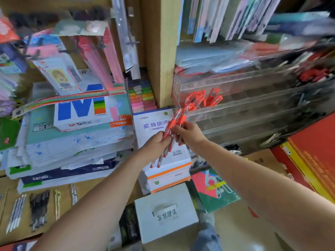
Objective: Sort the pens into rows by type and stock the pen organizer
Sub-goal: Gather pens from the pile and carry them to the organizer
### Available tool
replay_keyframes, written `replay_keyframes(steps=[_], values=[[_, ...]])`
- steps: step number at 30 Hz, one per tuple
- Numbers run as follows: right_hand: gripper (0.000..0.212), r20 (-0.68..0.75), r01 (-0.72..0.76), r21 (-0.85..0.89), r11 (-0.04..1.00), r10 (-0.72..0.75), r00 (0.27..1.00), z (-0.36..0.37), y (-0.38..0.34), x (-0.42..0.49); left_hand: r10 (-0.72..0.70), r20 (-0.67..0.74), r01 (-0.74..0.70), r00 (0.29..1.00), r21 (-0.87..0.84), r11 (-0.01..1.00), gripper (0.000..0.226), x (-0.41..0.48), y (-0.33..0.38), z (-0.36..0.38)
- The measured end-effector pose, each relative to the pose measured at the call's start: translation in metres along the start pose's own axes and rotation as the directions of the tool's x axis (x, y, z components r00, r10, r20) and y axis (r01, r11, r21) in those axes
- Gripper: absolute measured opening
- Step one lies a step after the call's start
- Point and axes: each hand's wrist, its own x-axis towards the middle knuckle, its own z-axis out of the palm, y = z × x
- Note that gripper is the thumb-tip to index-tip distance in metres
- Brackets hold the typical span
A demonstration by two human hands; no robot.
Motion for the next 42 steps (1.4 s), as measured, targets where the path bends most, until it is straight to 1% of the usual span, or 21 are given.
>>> replay_keyframes(steps=[2, 4, 7, 11, 14, 17, 20, 22, 24, 27, 29, 31, 34, 36, 39, 42], values=[[0.016, -0.007, -0.007, 0.025, 1.000, 0.007, 1.000, -0.034, 0.002, 0.010, -0.034, -0.028, 0.034, 0.999, 0.006, 0.999, 0.015, 0.019, 0.015, 0.024], [0.019, -0.025, -0.002, 0.009, 1.000, 0.003, 1.000, -0.069, 0.005, 0.022, -0.058, -0.083, 0.060, 0.995, 0.026, 0.998, 0.023, 0.037, 0.028, 0.044], [0.019, -0.012, -0.009, 0.030, 1.000, 0.009, 1.000, -0.118, 0.007, 0.043, -0.049, -0.170, 0.063, 0.984, 0.078, 0.995, 0.027, 0.061, 0.047, 0.070], [0.020, -0.049, -0.004, 0.040, 0.999, 0.006, 0.999, -0.165, 0.003, 0.069, -0.054, -0.222, 0.058, 0.974, 0.014, 0.998, 0.025, 0.079, 0.067, 0.093], [0.022, -0.066, 0.030, 0.024, 0.999, -0.028, 0.997, -0.184, -0.003, 0.079, -0.044, -0.267, 0.048, 0.963, 0.010, 0.999, 0.026, 0.083, 0.077, 0.101], [0.030, -0.086, 0.029, -0.003, 1.000, -0.029, 0.996, -0.194, -0.005, 0.089, -0.045, -0.296, 0.053, 0.954, 0.020, 0.998, 0.024, 0.087, 0.084, 0.105], [0.036, -0.120, 0.002, 0.054, 0.999, 0.004, 0.993, -0.199, -0.002, 0.098, -0.053, -0.299, 0.062, 0.953, 0.021, 0.998, 0.024, 0.092, 0.087, 0.108], [0.036, -0.135, -0.027, 0.056, 0.998, 0.035, 0.990, -0.202, -0.001, 0.100, -0.056, -0.304, 0.065, 0.951, 0.020, 0.998, 0.026, 0.096, 0.088, 0.109], [0.035, -0.115, -0.061, 0.042, 0.997, 0.066, 0.991, -0.206, 0.000, 0.099, -0.056, -0.299, 0.064, 0.953, 0.016, 0.998, 0.026, 0.098, 0.088, 0.110], [0.036, -0.055, -0.099, -0.029, 0.995, 0.097, 0.994, -0.206, 0.004, 0.097, -0.058, -0.289, 0.066, 0.956, 0.015, 0.998, 0.029, 0.101, 0.086, 0.109], [0.033, -0.044, -0.115, -0.056, 0.992, 0.112, 0.993, -0.203, 0.006, 0.098, -0.061, -0.283, 0.067, 0.957, 0.013, 0.998, 0.030, 0.101, 0.084, 0.106], [0.029, -0.041, -0.112, -0.026, 0.993, 0.111, 0.993, -0.200, 0.006, 0.100, -0.063, -0.277, 0.068, 0.959, 0.010, 0.998, 0.029, 0.102, 0.082, 0.104], [0.026, -0.065, -0.067, 0.026, 0.997, 0.069, 0.996, -0.197, 0.005, 0.103, -0.060, -0.258, 0.070, 0.964, 0.031, 0.997, 0.028, 0.102, 0.081, 0.099], [0.025, -0.127, -0.039, 0.061, 0.997, 0.047, 0.991, -0.196, 0.003, 0.104, -0.053, -0.246, 0.065, 0.968, 0.040, 0.997, 0.028, 0.102, 0.081, 0.095], [0.020, -0.222, 0.018, 0.162, 0.987, 0.018, 0.975, -0.193, -0.002, 0.108, -0.038, -0.235, 0.049, 0.971, 0.040, 0.998, 0.026, 0.103, 0.080, 0.089], [0.014, -0.270, 0.057, 0.243, 0.968, 0.011, 0.963, -0.185, -0.008, 0.112, -0.025, -0.232, 0.039, 0.972, 0.059, 0.997, 0.026, 0.103, 0.077, 0.082]])
